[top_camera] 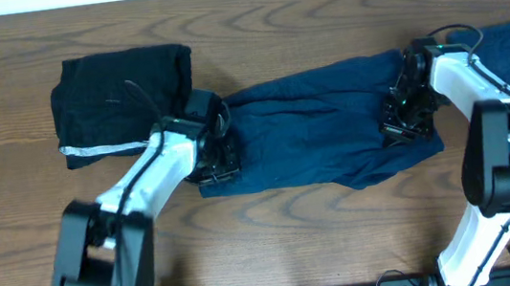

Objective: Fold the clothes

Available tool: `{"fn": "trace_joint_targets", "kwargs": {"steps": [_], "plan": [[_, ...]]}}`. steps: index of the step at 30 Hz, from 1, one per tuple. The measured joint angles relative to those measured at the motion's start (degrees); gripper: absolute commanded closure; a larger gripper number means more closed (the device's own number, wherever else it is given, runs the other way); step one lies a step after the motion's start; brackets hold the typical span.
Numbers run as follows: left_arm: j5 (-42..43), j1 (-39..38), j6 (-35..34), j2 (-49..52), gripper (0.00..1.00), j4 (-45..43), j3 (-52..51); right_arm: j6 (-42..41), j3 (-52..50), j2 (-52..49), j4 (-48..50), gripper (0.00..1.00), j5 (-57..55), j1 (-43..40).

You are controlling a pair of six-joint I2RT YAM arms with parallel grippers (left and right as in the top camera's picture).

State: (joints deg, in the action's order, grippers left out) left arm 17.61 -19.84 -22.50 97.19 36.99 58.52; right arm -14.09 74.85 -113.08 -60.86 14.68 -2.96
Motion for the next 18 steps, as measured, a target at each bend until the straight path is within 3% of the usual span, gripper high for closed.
{"fn": "trace_joint_targets", "kwargs": {"steps": [9,18], "plan": [[-1.90,0.00,0.00,-4.57,0.94,-3.21,0.00,4.33,-0.31,7.63,1.57,0.99,1.44,1.03],[-7.74,0.00,0.00,-2.19,0.94,-8.07,-0.02,5.44,-9.20,7.54,19.89,0.99,0.81,8.48]]}}
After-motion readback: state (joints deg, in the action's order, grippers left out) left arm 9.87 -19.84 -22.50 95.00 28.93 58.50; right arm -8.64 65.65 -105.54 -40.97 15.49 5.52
